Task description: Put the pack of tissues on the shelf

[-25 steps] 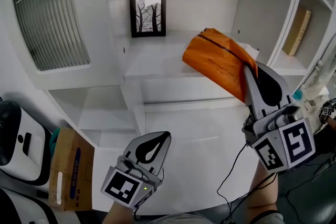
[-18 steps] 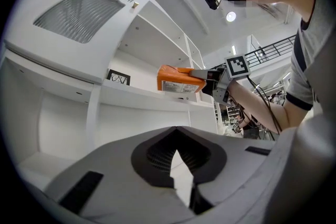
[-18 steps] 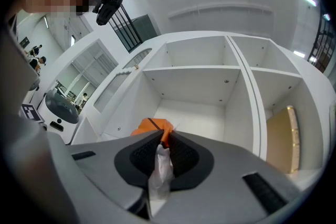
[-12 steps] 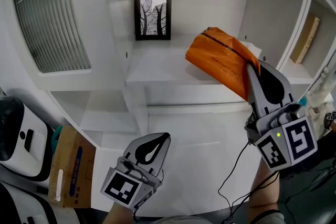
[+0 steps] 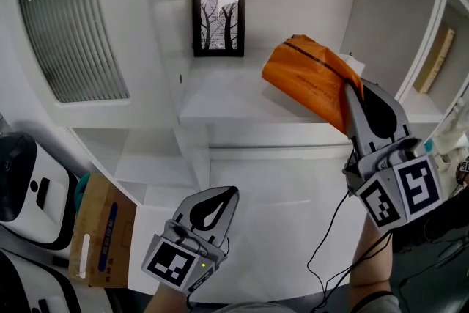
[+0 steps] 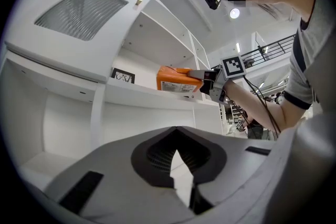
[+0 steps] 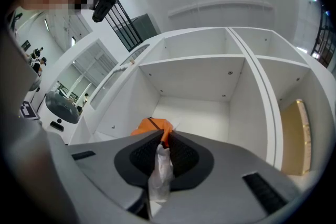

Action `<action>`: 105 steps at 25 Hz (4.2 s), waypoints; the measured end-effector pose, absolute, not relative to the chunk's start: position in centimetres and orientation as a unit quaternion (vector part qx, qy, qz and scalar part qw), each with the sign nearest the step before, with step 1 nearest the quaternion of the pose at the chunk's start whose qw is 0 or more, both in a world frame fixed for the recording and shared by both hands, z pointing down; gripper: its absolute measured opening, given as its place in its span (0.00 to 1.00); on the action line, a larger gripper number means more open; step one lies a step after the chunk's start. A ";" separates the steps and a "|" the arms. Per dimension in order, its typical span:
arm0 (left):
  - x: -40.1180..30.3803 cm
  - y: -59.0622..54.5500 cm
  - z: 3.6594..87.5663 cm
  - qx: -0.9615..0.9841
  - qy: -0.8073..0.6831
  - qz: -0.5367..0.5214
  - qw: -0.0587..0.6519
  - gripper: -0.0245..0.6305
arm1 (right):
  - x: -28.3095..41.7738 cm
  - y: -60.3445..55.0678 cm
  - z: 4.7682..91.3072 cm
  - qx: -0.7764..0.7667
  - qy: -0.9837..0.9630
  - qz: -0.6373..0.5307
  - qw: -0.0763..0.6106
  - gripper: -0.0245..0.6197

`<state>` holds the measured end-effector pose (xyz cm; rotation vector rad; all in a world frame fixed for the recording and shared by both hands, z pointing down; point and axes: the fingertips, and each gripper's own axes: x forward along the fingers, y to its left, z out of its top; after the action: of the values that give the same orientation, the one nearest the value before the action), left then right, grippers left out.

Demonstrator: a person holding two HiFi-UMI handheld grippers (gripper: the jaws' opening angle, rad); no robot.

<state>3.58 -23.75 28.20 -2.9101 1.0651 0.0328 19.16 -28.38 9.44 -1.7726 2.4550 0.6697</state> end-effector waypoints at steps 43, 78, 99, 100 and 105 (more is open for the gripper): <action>-0.4 -25.9 27.8 -0.924 0.377 0.042 0.044 0.08 | 18.8 -34.8 9.4 -0.592 0.791 0.146 0.037 0.22; -0.2 -25.8 27.8 -0.930 0.362 0.043 0.047 0.08 | 16.6 -32.1 9.3 -0.526 0.840 0.122 0.057 0.14; 1.2 -23.9 29.3 -0.951 0.309 0.019 0.017 0.08 | 16.7 -27.8 12.6 -0.555 0.822 0.107 0.071 0.02; 1.3 -23.8 29.3 -0.952 0.305 0.019 0.017 0.08 | 16.7 -27.5 12.8 -0.557 0.820 0.106 0.073 0.03; 2.0 -23.3 29.2 -0.959 0.282 0.024 0.024 0.08 | 16.7 -26.1 13.7 -0.572 0.810 0.105 0.073 0.03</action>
<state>2.01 -23.29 29.21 -2.9669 0.8720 0.0735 16.67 -26.08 13.69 -1.7171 2.4340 0.3141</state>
